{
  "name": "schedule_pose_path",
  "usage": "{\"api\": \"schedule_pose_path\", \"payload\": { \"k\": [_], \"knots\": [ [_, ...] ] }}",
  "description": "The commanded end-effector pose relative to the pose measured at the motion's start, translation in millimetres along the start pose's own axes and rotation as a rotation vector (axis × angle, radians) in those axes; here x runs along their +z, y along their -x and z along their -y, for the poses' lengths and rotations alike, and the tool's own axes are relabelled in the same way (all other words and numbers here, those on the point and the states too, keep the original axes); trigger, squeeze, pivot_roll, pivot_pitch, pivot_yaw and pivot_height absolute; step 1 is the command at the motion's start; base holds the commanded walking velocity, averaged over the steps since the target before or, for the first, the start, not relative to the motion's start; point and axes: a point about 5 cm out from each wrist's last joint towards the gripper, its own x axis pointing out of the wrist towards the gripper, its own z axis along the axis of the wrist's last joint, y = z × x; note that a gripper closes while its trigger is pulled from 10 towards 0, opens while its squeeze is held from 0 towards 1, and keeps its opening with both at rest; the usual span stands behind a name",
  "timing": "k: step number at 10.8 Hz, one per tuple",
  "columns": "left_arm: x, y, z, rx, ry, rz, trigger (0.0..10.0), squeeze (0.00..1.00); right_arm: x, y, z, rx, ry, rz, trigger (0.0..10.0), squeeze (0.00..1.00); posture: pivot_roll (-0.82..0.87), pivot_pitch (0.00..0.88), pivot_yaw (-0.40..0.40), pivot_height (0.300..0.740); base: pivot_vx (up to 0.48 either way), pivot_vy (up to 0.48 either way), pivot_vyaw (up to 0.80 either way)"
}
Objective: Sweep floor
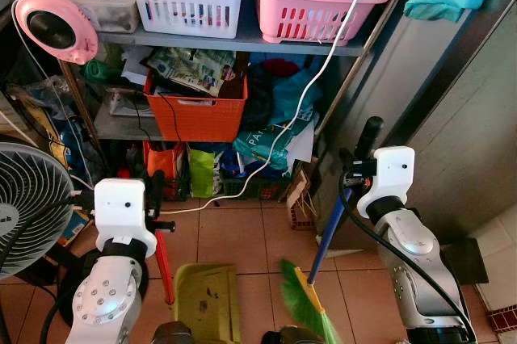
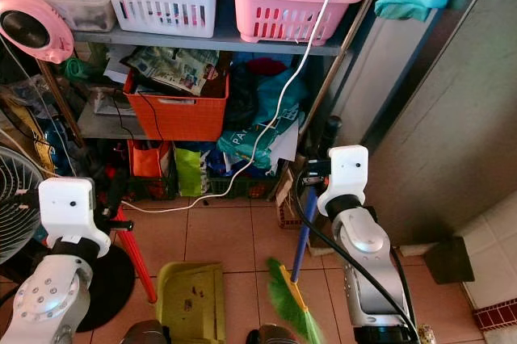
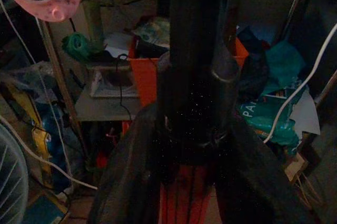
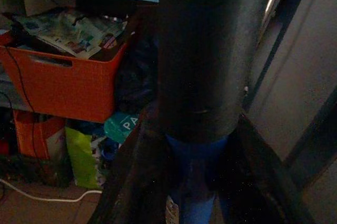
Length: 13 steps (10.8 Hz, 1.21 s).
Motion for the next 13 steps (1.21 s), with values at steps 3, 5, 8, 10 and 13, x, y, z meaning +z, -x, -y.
{"api": "schedule_pose_path", "payload": {
  "k": [3,5,8,10,13],
  "knots": [
    [11.2,-1.5,3.8,-0.02,0.004,0.045,10.0,0.0,2.4,-4.7,7.2,-0.042,0.006,-0.002,10.0,0.0,0.09,0.035,-0.095,0.74,-0.289,0.0,0.0],
    [11.1,-1.9,4.2,-0.023,0.005,0.043,10.0,0.0,1.3,-5.4,7.1,-0.045,0.007,-0.008,10.0,0.0,0.09,0.041,-0.094,0.74,-0.294,0.0,0.0],
    [13.8,-5.2,4.6,-0.029,-0.002,0.052,10.0,0.0,0.2,-8.2,6.3,-0.049,0.01,-0.015,10.0,0.0,0.09,0.062,-0.091,0.74,-0.294,0.0,0.0],
    [14.1,-6.1,4.5,-0.026,0.001,0.052,10.0,0.0,-1.1,-8.5,6.6,-0.051,0.014,-0.022,10.0,0.0,0.09,0.063,-0.09,0.74,-0.281,0.0,0.0],
    [14.1,-6.6,5.4,-0.035,-0.001,0.048,10.0,0.0,-5.1,-7.9,6.5,-0.053,0.037,-0.046,10.0,0.0,0.08,0.067,-0.089,0.74,-0.275,0.0,0.0]
  ]
}}
